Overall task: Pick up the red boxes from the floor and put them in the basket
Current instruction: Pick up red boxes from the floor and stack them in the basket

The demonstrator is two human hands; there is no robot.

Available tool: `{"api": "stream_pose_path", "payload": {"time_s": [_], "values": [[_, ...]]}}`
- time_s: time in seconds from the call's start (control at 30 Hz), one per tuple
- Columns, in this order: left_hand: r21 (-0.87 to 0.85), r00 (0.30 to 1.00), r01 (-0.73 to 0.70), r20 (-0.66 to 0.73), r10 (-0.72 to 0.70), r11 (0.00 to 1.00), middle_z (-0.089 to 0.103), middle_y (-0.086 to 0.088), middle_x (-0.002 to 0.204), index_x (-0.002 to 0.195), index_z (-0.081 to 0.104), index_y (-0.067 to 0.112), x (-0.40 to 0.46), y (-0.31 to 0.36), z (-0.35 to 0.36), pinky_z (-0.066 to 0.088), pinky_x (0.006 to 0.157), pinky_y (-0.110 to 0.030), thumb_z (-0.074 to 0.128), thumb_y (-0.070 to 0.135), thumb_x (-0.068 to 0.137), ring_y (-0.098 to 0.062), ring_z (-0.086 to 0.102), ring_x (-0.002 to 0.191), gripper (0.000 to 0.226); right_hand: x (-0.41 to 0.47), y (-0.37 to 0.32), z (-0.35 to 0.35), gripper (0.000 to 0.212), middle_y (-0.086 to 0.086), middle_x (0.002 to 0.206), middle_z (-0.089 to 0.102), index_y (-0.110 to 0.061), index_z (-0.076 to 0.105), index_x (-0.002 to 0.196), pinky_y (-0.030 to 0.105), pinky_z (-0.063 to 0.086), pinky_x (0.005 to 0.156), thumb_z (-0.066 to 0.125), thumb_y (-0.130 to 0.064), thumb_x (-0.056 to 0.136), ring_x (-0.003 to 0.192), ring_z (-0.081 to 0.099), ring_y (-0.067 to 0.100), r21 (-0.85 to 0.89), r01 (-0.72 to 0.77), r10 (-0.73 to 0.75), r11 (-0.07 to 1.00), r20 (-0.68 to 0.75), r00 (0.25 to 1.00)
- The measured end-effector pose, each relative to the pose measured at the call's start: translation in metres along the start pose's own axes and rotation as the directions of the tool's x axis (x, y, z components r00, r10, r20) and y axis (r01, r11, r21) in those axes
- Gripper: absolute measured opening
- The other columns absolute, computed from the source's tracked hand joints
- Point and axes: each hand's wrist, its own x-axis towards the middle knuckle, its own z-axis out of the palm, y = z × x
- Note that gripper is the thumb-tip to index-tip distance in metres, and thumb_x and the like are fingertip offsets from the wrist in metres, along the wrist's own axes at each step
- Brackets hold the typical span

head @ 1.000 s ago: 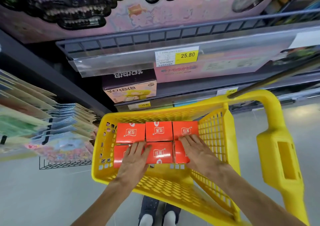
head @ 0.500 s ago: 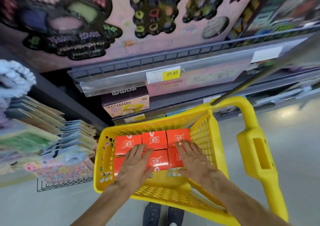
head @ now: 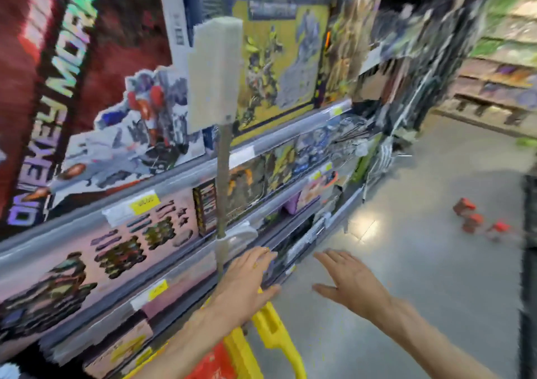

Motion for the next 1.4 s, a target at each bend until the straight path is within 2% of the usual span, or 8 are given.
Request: {"api": "stream_pose_path", "payload": {"time_s": [0.13, 0.3, 0.4, 0.47, 0.6, 0.83, 1.0, 1.4], "values": [[-0.018, 0.989, -0.147, 0.021, 0.147, 0.989, 0.044, 0.000, 0.144, 0.143, 0.042, 0.022, 0.093, 0.061, 0.000, 0.036, 0.109, -0.039, 0.049, 0.061, 0.088, -0.020, 0.040, 0.134, 0.067, -0.035, 0.088, -0.067, 0.078, 0.005, 0.116, 0.066, -0.017, 0.055, 0.131, 0.035, 0.051, 0.090, 0.046, -0.075, 0.081, 0.107, 0.062, 0.028, 0.014, -0.229, 0.229, 0.973, -0.043, 0.972], [0.031, 0.947, -0.322, 0.033, 0.321, 0.946, 0.044, 0.001, 0.146, 0.144, 0.041, 0.022, 0.218, 0.139, 0.025, 0.030, 0.112, -0.033, 0.054, 0.061, 0.088, -0.017, 0.037, 0.136, 0.069, -0.073, 0.208, -0.113, 0.077, 0.008, 0.136, 0.056, -0.017, 0.043, 0.144, 0.035, 0.041, 0.102, 0.064, -0.060, 0.084, 0.125, 0.051, 0.028, 0.069, -0.405, 0.411, 0.912, -0.129, 0.903], [0.009, 0.924, -0.381, 0.038, 0.380, 0.925, 0.044, 0.001, 0.146, 0.143, 0.041, 0.022, 0.302, 0.192, 0.048, 0.028, 0.114, -0.041, 0.048, 0.065, 0.089, -0.017, 0.037, 0.136, 0.070, -0.092, 0.285, -0.133, 0.077, 0.004, 0.142, 0.052, -0.019, 0.041, 0.146, 0.034, 0.039, 0.103, 0.065, -0.058, 0.084, 0.128, 0.049, 0.026, 0.093, -0.482, 0.491, 0.871, -0.145, 0.859], [0.006, 0.895, -0.445, 0.035, 0.445, 0.895, 0.046, -0.001, 0.143, 0.142, 0.043, 0.019, 0.355, 0.228, 0.065, 0.029, 0.114, -0.048, 0.044, 0.067, 0.089, -0.018, 0.040, 0.133, 0.072, -0.104, 0.336, -0.146, 0.076, 0.006, 0.140, 0.053, -0.016, 0.041, 0.145, 0.036, 0.039, 0.104, 0.065, -0.056, 0.085, 0.126, 0.050, 0.029, 0.098, -0.508, 0.518, 0.855, -0.166, 0.839], [0.018, 0.882, -0.469, 0.054, 0.467, 0.883, 0.042, -0.001, 0.148, 0.146, 0.039, 0.020, 0.443, 0.281, 0.099, 0.030, 0.110, -0.036, 0.038, 0.069, 0.087, -0.019, 0.038, 0.136, 0.076, -0.120, 0.425, -0.171, 0.075, 0.006, 0.140, 0.053, -0.016, 0.042, 0.144, 0.038, 0.040, 0.101, 0.065, -0.055, 0.085, 0.124, 0.052, 0.029, 0.073, -0.577, 0.581, 0.813, -0.161, 0.798], [-0.020, 0.847, -0.530, 0.039, 0.531, 0.848, 0.045, 0.002, 0.144, 0.146, 0.039, 0.022, 0.609, 0.342, 0.179, 0.034, 0.107, -0.035, 0.052, 0.061, 0.088, -0.019, 0.040, 0.133, 0.071, -0.123, 0.597, -0.181, 0.074, -0.001, 0.132, 0.056, -0.023, 0.039, 0.143, 0.039, 0.046, 0.093, 0.055, -0.064, 0.083, 0.118, 0.054, 0.023, 0.026, -0.664, 0.658, 0.747, -0.170, 0.733], [-0.018, 0.811, -0.583, 0.047, 0.583, 0.812, 0.046, 0.000, 0.144, 0.145, 0.039, 0.021, 0.740, 0.349, 0.242, 0.037, 0.107, -0.037, 0.059, 0.057, 0.089, -0.020, 0.042, 0.132, 0.070, -0.082, 0.721, -0.165, 0.069, -0.002, 0.120, 0.061, -0.024, 0.044, 0.137, 0.039, 0.048, 0.089, 0.057, -0.063, 0.082, 0.110, 0.057, 0.022, 0.017, -0.695, 0.689, 0.719, -0.153, 0.709], [-0.056, 0.732, -0.663, 0.160, 0.662, 0.747, 0.045, -0.001, 0.145, 0.148, 0.033, 0.026, 1.089, 0.401, 0.365, 0.037, 0.106, -0.040, 0.051, 0.058, 0.088, -0.024, 0.043, 0.131, 0.070, 0.037, 1.018, -0.171, 0.076, -0.001, 0.137, 0.053, -0.020, 0.038, 0.146, 0.030, 0.040, 0.097, 0.062, -0.058, 0.085, 0.122, 0.051, 0.018, 0.082, -0.795, 0.794, 0.601, -0.173, 0.583]]}}
